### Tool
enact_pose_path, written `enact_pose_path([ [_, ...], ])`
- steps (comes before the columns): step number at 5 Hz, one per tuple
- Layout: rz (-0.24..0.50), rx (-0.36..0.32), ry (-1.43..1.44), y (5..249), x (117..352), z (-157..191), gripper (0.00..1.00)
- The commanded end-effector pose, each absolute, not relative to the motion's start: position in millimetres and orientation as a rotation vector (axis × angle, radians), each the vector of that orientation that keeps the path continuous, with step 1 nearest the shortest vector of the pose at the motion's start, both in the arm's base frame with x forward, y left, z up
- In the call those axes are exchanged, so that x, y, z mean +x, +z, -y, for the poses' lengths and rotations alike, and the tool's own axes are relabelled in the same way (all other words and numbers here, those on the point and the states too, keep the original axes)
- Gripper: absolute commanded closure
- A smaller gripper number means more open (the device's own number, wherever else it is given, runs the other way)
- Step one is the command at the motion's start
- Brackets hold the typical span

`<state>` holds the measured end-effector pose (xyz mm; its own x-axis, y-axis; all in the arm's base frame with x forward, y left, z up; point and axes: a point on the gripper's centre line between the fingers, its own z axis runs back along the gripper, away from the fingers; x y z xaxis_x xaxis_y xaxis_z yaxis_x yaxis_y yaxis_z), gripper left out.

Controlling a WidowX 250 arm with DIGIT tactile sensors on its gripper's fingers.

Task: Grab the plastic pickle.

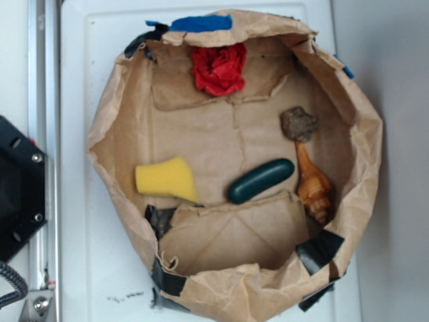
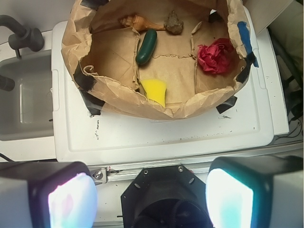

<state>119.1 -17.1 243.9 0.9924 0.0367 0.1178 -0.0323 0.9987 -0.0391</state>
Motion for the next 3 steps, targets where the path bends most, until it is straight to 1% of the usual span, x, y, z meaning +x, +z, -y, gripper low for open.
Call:
enact_pose_path([
  [1,0.119,-0.037,0.035,244,119,17,0.00],
  [2,0.087,-0.032,0.087,239,148,25,0.00],
  [3,0.083,-0.028,0.129,232,178,29,0.00],
])
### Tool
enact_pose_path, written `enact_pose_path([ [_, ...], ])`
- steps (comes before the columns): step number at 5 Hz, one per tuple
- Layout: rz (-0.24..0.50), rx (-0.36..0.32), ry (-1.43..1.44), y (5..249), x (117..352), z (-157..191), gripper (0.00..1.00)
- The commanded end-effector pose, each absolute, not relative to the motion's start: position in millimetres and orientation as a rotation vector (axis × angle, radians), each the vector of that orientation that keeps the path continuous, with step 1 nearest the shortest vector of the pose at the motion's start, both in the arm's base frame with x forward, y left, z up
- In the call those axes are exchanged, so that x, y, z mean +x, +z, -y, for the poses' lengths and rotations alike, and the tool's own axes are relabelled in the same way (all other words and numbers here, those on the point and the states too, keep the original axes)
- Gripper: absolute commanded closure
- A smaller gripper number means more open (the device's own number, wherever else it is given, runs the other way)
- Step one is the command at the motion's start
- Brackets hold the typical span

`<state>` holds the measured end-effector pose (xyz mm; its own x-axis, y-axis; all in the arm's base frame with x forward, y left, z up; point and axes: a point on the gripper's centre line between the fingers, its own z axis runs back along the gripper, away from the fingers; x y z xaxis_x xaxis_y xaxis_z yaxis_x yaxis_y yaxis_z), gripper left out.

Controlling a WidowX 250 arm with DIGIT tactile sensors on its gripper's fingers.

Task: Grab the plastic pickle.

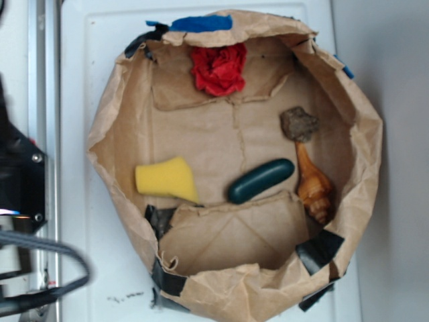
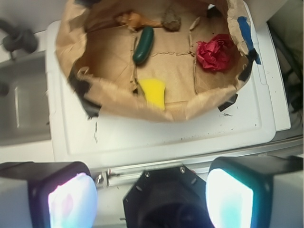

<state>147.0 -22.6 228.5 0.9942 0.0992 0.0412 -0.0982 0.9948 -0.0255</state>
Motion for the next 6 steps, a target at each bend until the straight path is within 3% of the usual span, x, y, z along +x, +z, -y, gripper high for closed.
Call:
enact_pose_path([
  [1,0.075,-0.047,0.162,225,195,28,0.00],
  [3,0.172,-0.123,0.422,204,223,11,0.00],
  [4,0.220,-0.178,0.385,216,225,13,0.00],
  [6,0.220,-0.178,0.385,216,225,13,0.00],
])
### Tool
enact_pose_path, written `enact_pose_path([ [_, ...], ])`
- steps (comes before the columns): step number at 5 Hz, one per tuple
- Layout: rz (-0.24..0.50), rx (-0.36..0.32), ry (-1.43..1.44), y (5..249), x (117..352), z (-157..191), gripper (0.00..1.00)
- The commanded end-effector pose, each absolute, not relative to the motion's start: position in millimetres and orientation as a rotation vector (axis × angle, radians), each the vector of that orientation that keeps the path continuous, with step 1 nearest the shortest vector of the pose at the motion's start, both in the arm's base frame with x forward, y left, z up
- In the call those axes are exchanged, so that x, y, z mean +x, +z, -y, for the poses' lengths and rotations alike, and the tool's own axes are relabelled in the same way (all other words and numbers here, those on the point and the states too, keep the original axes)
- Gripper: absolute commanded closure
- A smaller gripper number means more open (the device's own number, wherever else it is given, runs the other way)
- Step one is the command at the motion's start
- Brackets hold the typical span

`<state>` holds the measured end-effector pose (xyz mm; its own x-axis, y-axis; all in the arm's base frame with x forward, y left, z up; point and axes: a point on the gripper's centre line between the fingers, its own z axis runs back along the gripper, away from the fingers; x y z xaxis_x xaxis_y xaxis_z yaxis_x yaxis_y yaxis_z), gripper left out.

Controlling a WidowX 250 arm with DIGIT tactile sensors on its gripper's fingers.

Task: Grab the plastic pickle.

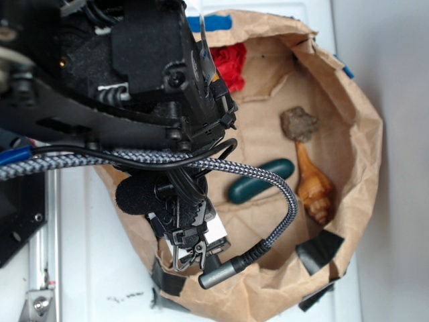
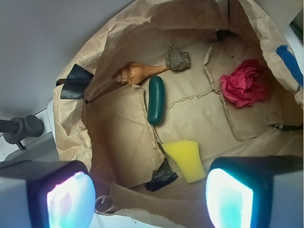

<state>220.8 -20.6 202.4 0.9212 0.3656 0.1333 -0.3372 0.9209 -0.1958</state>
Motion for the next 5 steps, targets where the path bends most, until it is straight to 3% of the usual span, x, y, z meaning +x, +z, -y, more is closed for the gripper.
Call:
enact_pose_path([
  [1,0.175,-0.082,0.419,172,238,0,0.00],
  [3,0.131,0.035,0.487,108,262,-14,0.00],
  [4,0.126,0.063,0.524,80,282,-14,0.00],
  [5,0.115,0.016,0.539,76,294,-3,0.00],
])
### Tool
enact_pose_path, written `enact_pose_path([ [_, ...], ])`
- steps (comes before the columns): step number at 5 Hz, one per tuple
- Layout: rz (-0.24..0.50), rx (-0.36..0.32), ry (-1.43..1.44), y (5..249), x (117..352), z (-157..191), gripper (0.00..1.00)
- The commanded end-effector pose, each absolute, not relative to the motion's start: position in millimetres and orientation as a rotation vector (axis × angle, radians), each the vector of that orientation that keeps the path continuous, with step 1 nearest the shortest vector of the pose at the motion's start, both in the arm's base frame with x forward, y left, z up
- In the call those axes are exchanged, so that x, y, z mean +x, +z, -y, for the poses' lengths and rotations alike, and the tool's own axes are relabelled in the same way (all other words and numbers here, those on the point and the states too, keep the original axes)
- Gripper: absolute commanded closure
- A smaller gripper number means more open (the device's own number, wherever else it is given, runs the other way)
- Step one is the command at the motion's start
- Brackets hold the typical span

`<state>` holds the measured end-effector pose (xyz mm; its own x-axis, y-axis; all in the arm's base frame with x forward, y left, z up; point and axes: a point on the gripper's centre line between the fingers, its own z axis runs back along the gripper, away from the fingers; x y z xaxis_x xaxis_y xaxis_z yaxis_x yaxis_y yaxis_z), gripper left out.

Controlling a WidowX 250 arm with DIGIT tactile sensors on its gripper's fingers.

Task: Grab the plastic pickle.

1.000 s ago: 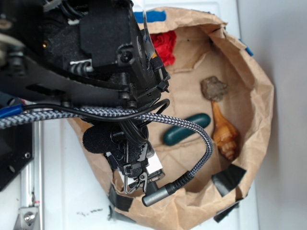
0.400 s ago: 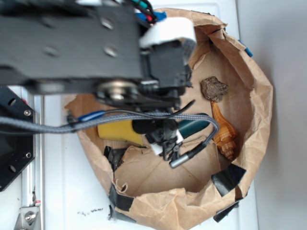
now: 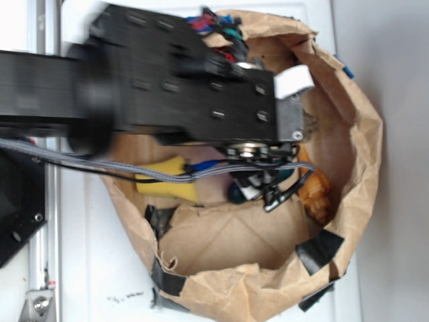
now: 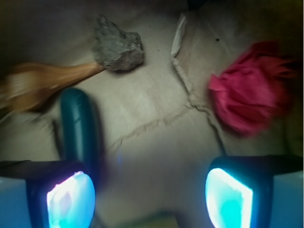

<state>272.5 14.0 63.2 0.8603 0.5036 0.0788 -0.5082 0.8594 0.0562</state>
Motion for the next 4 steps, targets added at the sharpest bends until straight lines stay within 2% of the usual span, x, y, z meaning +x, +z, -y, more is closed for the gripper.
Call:
enact_pose_path([
  [1,0.145,0.032,0.521,86,300,8,0.00],
  [2,0.133,-0.040,0.486,94,302,16,0.00],
  [4,0.130,-0.074,0.468,102,296,18,0.00],
])
